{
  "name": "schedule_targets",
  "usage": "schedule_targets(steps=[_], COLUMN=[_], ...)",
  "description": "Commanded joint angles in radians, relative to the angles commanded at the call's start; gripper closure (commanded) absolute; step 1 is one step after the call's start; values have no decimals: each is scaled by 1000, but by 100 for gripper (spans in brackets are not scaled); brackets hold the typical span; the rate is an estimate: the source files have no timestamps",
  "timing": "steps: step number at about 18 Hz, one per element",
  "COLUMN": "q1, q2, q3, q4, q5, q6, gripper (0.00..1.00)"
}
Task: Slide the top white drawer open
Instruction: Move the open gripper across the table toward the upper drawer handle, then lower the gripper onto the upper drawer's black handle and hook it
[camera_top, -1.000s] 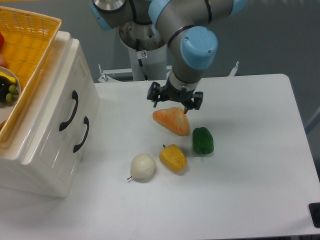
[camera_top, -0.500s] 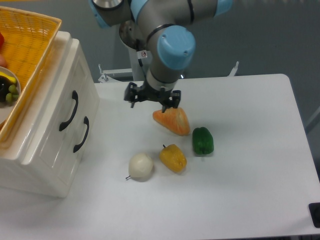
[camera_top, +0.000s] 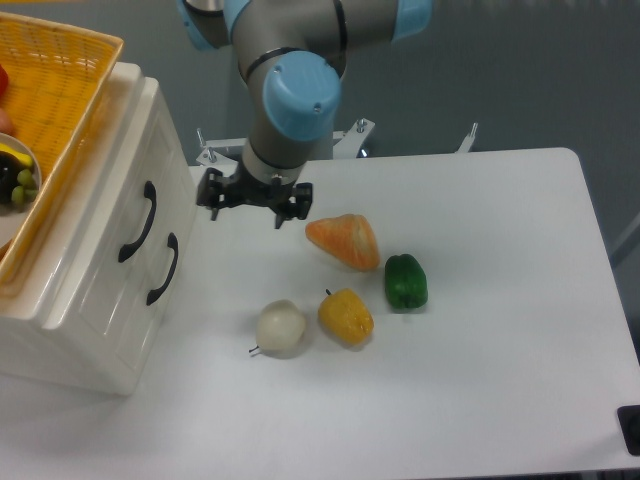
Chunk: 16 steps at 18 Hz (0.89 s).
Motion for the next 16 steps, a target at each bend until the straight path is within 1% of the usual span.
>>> schedule_targets(steps=[6, 10, 16], q1=[-26, -48, -66], q2=[-6, -11, -9], q3=[3, 5, 6], q4=[2, 2, 8], q5=[-25, -26, -60], q6=[-21, -20, -11], gripper=[0, 0, 0])
